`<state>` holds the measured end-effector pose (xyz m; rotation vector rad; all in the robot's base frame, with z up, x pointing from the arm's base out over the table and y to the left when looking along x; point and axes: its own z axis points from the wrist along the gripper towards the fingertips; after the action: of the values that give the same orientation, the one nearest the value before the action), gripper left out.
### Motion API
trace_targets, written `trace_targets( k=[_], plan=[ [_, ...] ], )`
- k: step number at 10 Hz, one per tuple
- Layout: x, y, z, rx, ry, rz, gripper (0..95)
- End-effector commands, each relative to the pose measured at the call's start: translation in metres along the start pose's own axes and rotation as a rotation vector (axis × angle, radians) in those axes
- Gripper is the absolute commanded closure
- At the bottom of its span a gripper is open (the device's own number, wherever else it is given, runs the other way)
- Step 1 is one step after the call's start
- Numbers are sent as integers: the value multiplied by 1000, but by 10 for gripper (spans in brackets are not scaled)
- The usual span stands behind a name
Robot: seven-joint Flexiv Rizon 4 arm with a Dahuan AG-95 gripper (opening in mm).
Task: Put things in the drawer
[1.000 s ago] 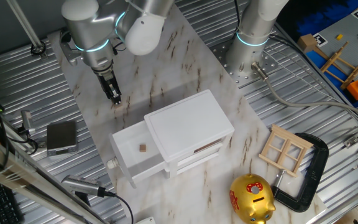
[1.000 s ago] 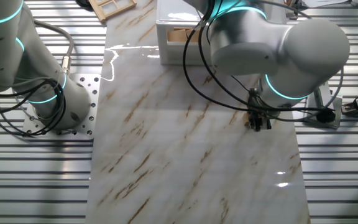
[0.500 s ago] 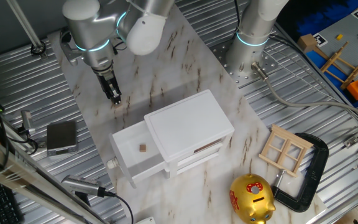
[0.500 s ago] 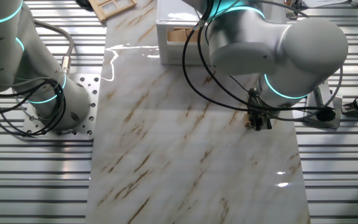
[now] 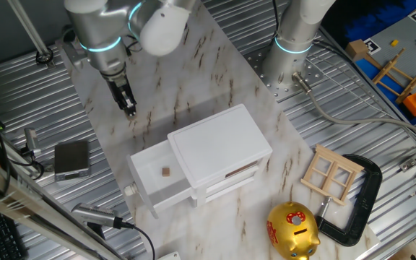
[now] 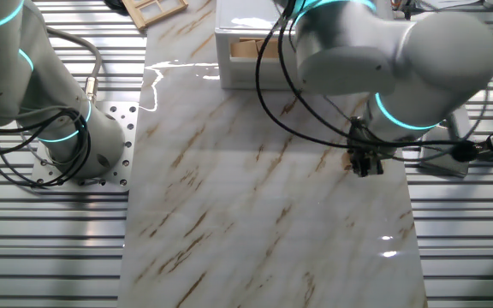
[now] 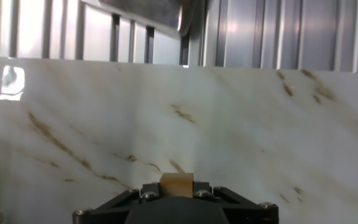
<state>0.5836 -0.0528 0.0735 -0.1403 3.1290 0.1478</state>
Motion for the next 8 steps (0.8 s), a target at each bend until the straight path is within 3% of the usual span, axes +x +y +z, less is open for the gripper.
trace_targets(
  k=[1, 3, 4, 8],
  plan=[
    [-3, 1, -14, -1, 5, -8, 950],
    [-3, 3, -46, 8, 13, -25, 950],
    [-1, 4, -53, 8, 14, -32, 950],
    [0, 4, -56, 18, 19, -64, 950]
  ],
)
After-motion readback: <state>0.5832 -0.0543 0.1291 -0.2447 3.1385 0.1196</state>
